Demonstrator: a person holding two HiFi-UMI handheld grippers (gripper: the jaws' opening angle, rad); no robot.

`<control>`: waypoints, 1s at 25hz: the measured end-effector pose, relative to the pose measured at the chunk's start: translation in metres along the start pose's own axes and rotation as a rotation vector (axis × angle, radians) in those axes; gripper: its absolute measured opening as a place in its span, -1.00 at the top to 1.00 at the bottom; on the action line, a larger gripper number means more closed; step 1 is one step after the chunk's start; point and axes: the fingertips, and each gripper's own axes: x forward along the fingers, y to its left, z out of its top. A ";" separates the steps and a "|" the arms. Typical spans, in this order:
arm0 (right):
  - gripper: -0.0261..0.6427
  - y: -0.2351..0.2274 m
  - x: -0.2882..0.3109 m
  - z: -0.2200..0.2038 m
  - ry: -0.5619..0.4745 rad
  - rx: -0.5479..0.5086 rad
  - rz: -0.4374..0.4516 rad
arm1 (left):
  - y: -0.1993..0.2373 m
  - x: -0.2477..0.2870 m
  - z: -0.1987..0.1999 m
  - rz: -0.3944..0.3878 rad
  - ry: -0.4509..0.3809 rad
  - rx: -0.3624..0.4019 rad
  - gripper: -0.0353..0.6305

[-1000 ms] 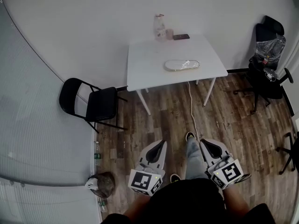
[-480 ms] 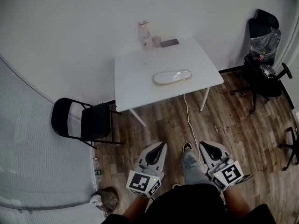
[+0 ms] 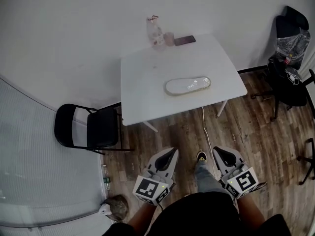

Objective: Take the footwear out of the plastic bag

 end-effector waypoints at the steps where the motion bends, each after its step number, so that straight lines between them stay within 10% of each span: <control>1: 0.87 -0.009 0.008 0.005 -0.001 0.003 0.002 | 0.006 0.010 0.005 0.000 0.003 0.006 0.83; 21: 0.87 -0.156 0.131 0.051 0.018 -0.060 0.072 | 0.131 0.157 0.045 0.110 0.058 -0.061 0.81; 25: 0.87 -0.168 0.149 0.048 0.023 -0.053 0.070 | 0.155 0.181 0.031 0.090 0.124 -0.084 0.12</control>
